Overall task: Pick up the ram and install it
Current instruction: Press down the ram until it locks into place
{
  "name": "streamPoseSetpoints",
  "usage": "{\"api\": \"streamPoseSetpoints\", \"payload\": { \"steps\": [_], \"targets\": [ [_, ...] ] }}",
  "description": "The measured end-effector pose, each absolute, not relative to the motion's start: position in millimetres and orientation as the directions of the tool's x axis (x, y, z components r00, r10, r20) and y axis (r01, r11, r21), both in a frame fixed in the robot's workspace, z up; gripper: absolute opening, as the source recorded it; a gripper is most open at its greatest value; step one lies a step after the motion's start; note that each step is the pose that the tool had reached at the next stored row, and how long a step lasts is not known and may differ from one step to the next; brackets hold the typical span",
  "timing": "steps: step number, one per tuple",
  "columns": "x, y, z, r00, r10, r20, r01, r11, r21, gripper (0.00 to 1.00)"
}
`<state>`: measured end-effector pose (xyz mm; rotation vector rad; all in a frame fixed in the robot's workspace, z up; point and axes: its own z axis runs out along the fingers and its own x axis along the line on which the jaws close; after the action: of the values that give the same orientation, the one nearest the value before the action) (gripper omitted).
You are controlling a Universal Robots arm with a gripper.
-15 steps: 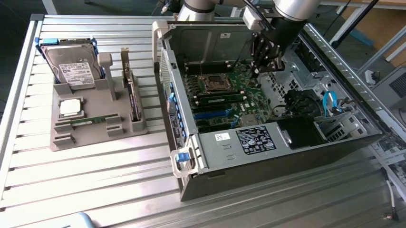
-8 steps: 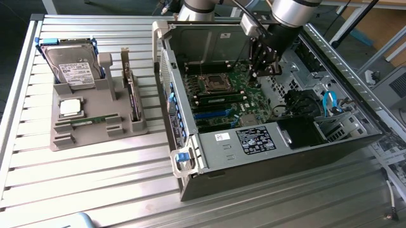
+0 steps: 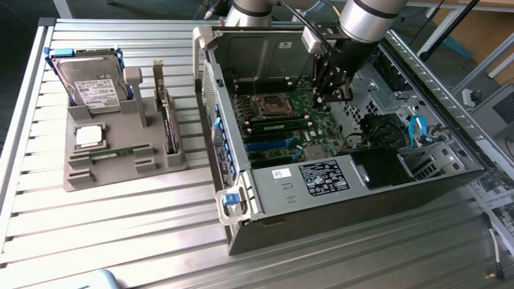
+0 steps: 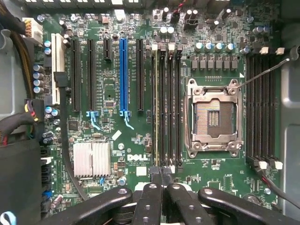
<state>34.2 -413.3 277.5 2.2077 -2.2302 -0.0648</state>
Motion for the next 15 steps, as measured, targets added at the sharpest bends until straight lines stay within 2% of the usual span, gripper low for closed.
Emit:
{"api": "streamPoseSetpoints", "payload": {
  "steps": [15],
  "targets": [
    [34.5, -413.3, 249.9, -0.011, -1.000, -0.027, -0.999, 0.010, 0.031, 0.11]
  ]
}}
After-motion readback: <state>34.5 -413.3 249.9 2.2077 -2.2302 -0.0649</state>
